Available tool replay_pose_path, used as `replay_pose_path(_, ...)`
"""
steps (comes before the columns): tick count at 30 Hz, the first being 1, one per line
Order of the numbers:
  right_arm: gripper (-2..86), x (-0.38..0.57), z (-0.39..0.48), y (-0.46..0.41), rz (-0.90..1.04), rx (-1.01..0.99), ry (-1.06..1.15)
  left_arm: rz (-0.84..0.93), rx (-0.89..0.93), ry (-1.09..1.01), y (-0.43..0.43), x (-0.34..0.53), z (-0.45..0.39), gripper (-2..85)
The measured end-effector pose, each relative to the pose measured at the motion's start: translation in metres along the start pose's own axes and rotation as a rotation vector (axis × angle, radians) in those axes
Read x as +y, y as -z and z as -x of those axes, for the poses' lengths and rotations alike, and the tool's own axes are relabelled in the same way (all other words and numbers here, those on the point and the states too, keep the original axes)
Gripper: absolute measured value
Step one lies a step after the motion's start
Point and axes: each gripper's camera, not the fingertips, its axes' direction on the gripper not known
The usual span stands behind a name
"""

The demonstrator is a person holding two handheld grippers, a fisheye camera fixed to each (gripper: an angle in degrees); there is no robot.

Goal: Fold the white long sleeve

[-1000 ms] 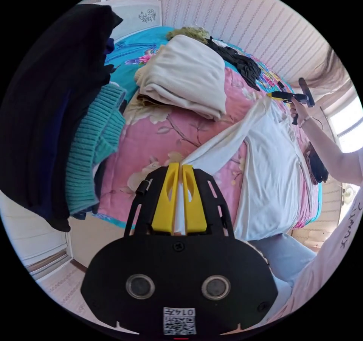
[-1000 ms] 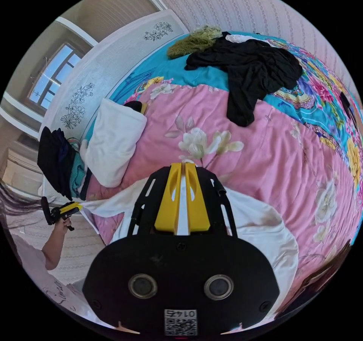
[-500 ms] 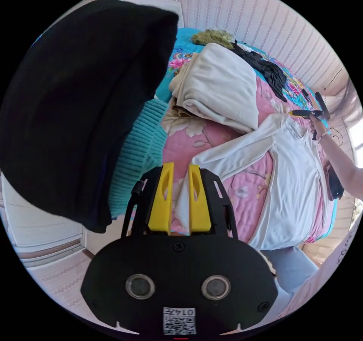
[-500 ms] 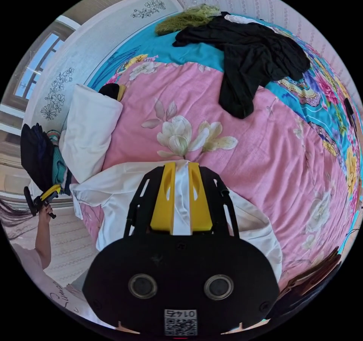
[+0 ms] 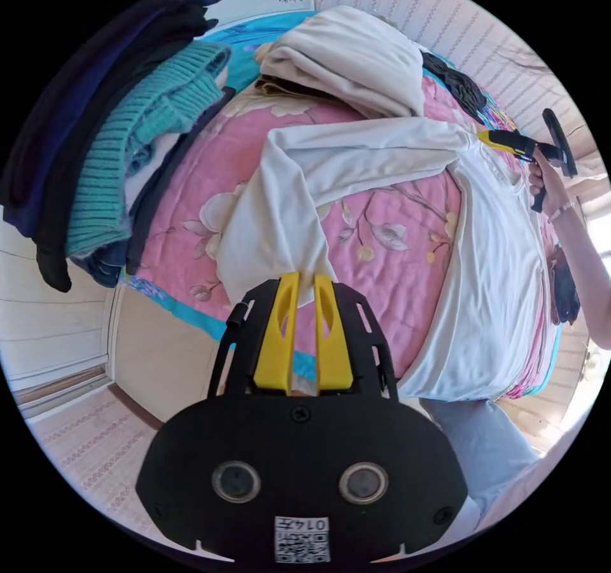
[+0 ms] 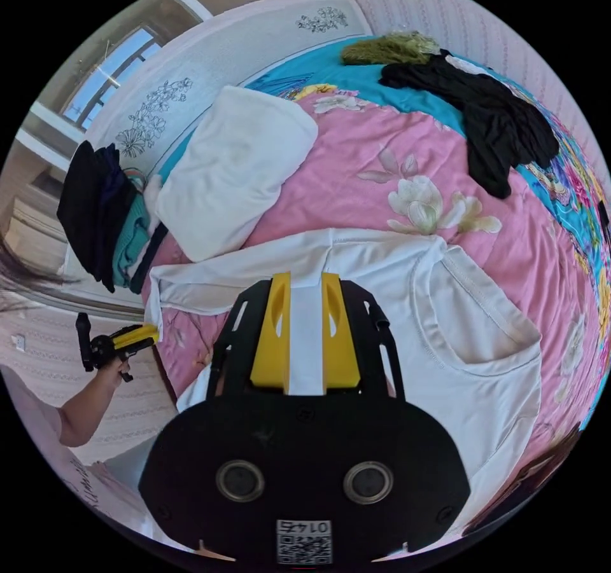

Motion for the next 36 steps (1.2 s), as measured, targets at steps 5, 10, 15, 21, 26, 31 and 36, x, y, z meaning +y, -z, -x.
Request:
replay_pose_path(5, 2.9, -0.029, -0.019, -0.053, 0.156, 0.025, -0.063, -0.177, 0.026, 0.132, 0.073, 0.002, 0.045, -0.8)
replay_pose_path(10, 0.4, -0.044, 0.001, -0.049, 0.065, 0.082, 0.001, -0.25, -0.145, 0.236, 0.114, -0.013, 0.086, -0.9)
replay_pose_path(15, 0.2, -0.06, -0.001, -0.056, 0.015, 0.057, -0.056, -0.181, -0.304, 0.269, 0.099, -0.015, 0.097, -0.3)
replay_pose_path(21, 2.5, -0.067, 0.018, -0.076, 0.098, 0.108, -0.02, -0.208, -0.198, 0.313, 0.12, 0.006, 0.105, 4.0)
replay_pose_path(26, 5.8, -0.022, 0.052, -0.035, -0.018, 0.18, 0.062, -0.226, -0.196, 0.287, 0.139, 0.033, 0.1, 4.6)
replay_pose_path(31, 5.7, 0.032, 0.155, -0.062, 0.002, -0.154, 0.33, -0.208, -0.129, 0.315, 0.108, 0.037, 0.105, 5.9)
replay_pose_path(36, 7.9, 0.051, 0.269, -0.131, 0.107, -0.253, 0.549, -0.093, -0.086, 0.346, 0.042, 0.016, 0.12, 4.8)
